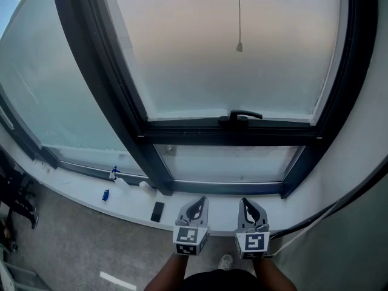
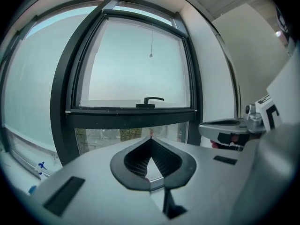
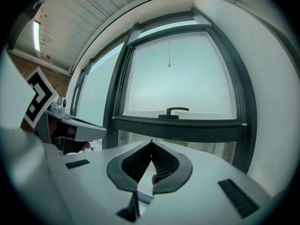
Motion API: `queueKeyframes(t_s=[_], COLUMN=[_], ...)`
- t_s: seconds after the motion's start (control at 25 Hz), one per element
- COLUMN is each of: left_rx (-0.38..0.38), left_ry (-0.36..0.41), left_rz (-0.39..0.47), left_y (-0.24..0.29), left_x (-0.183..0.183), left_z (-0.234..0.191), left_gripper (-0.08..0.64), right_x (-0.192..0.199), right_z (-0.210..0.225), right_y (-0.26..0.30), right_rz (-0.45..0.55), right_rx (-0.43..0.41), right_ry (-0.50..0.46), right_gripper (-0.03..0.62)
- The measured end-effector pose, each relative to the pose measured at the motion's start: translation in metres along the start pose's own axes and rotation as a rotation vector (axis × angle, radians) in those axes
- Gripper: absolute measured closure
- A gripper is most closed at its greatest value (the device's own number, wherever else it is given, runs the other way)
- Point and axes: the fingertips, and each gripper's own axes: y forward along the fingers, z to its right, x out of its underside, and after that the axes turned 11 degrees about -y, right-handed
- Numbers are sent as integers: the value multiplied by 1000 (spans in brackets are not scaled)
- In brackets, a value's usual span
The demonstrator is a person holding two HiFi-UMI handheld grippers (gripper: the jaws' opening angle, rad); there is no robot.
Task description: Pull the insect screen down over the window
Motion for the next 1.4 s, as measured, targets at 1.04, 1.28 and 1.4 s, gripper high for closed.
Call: queueKeyframes(t_s=[1.04,1.28,1.4], left_rx=[12,37,44], left_ry=[6,1,3], left_rz=[10,11,8], left_y=[75,95,101], left_x=[-28,-39,-43], left_z=[-52,-63,-72], left_gripper=[560,560,560], right_x=[0,-3,-8], right_z=[22,27,27], right_y=[93,114,125], right_rz=[-13,-24,-21], right_rx=[10,38,55], right_ry=[-21,-24,-33], right_gripper=[589,589,589])
